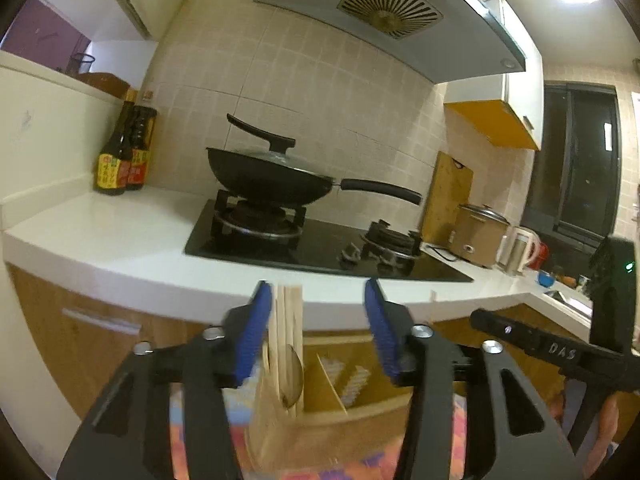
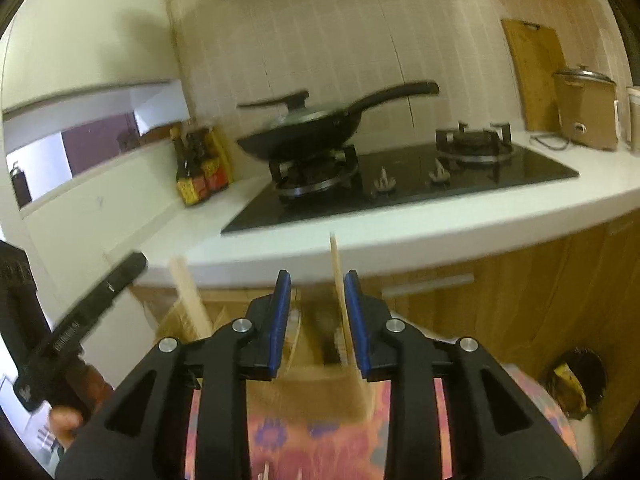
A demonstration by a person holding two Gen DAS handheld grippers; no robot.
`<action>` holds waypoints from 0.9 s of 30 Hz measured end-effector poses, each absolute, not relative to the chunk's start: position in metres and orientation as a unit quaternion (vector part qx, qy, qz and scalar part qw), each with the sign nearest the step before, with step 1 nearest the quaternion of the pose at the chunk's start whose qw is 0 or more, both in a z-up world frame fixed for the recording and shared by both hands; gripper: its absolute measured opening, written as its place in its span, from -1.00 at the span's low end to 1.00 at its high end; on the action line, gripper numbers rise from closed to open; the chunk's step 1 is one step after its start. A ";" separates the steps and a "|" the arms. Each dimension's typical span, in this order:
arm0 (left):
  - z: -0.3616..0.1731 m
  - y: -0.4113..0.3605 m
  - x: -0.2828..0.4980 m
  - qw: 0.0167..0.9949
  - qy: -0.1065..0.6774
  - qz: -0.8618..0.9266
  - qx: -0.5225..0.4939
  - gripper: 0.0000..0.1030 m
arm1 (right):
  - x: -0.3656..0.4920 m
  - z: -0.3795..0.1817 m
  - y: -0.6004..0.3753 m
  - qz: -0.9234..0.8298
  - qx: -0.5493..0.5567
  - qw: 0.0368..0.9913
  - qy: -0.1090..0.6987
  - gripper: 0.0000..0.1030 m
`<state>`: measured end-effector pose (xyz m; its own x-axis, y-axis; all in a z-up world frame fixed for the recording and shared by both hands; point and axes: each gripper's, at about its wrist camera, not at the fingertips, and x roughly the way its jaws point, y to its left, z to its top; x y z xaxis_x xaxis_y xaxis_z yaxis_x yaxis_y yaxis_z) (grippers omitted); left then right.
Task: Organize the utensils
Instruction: 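Grasp a spoon with left tool while right tool grasps another spoon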
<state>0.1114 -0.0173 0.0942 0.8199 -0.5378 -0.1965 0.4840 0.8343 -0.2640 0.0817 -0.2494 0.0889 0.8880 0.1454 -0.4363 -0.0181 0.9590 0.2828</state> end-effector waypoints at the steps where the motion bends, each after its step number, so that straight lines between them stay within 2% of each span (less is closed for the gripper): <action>1: 0.094 -0.014 0.103 0.945 0.145 -0.275 -0.097 -0.08 | 0.075 0.088 -0.247 0.041 0.131 0.960 0.242 -0.52; 8: 0.069 -0.016 0.057 0.925 0.237 -0.293 -0.053 -0.05 | 0.025 0.058 -0.223 0.055 0.098 0.932 0.344 -0.52; 14: 0.011 -0.023 0.036 0.885 0.360 -0.294 -0.027 -0.10 | -0.004 0.007 -0.206 0.062 0.104 0.890 0.440 -0.52; 20: -0.032 -0.033 0.026 0.852 0.427 -0.303 -0.002 -0.17 | -0.023 -0.038 -0.198 0.081 0.155 0.857 0.484 -0.52; 27: -0.055 -0.052 0.022 0.833 0.467 -0.295 0.044 -0.35 | -0.023 -0.055 -0.190 0.063 0.136 0.847 0.509 -0.58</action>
